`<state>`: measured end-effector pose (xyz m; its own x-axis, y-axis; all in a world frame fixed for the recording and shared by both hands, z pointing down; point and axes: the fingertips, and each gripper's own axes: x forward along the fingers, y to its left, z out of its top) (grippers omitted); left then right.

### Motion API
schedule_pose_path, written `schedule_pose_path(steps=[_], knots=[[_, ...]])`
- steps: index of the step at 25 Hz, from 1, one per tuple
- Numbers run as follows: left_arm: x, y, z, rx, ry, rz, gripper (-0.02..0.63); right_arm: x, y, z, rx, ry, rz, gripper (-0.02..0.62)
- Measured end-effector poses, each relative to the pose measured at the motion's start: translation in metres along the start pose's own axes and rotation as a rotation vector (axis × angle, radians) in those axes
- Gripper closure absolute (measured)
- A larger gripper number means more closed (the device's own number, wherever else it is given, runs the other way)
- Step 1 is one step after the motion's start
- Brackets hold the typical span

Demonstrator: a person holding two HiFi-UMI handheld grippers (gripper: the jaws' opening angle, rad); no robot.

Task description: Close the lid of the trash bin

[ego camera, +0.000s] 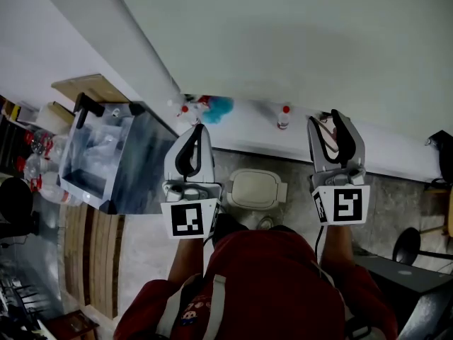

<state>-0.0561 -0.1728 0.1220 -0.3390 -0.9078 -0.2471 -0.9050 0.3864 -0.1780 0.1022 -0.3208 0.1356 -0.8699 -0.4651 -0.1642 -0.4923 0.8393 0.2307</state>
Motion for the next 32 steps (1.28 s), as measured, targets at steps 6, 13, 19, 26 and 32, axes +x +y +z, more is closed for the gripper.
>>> schedule_pose_path(steps=[6,13,19,26,32], knots=[[-0.006,-0.001,-0.004,-0.003,-0.003,0.002,0.603,-0.014,0.002,0.002,0.006,-0.033,-0.039,0.531],[-0.015,-0.006,-0.01,-0.019,0.028,-0.002,0.603,-0.029,-0.001,0.002,0.005,-0.042,-0.084,0.595],[-0.022,-0.001,-0.011,-0.025,0.035,0.004,0.603,-0.032,0.005,0.001,-0.006,-0.035,-0.085,0.595],[-0.03,0.004,-0.005,-0.026,0.014,0.014,0.603,-0.031,0.017,0.001,-0.011,-0.032,-0.06,0.595],[-0.035,0.011,-0.007,-0.033,0.027,0.03,0.603,-0.026,0.028,0.002,-0.008,-0.031,-0.037,0.595]])
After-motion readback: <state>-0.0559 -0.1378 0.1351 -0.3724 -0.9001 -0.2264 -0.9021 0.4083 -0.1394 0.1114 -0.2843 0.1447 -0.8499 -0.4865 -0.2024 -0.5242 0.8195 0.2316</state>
